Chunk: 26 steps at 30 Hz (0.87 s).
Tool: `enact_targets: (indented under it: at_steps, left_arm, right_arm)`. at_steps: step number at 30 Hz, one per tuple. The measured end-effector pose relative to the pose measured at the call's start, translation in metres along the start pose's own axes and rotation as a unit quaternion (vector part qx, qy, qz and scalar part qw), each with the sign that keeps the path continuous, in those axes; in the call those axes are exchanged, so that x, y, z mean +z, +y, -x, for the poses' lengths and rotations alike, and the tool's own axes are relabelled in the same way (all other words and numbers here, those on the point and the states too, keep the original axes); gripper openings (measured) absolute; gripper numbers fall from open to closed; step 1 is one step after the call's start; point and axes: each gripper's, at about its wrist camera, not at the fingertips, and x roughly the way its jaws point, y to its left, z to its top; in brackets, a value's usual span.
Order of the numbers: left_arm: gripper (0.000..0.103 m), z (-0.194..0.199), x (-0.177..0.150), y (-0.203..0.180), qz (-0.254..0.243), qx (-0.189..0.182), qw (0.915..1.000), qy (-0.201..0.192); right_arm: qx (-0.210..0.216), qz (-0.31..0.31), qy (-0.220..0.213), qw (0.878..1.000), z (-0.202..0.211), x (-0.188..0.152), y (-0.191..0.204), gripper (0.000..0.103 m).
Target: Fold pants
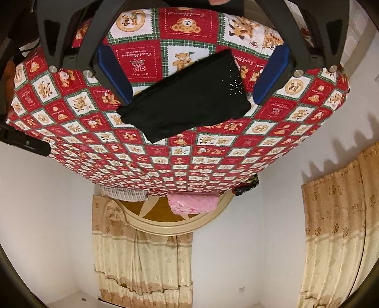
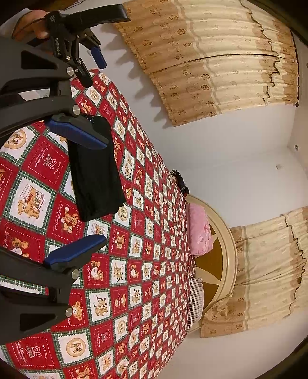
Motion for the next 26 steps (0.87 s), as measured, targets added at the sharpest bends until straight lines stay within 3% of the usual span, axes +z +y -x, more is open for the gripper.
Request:
enact_targets:
  at_steps: [7, 13, 26]
  left_arm:
    - [0.103, -0.001, 0.004, -0.001, 0.001, -0.012, 0.9999, -0.003]
    - [0.103, -0.003, 0.02, -0.005, -0.011, -0.012, 0.9994, -0.031]
    - [0.103, -0.023, 0.014, -0.002, -0.004, -0.022, 0.9996, -0.017]
  right_arm:
    - [0.0, 0.007, -0.002, 1.0, 0.001, -0.001, 0.003, 0.076]
    - [-0.001, 0.01, 0.001, 1.0, -0.001, -0.002, 0.004, 0.076]
    - [-0.003, 0.019, 0.018, 1.0, -0.013, -0.011, 0.008, 0.076]
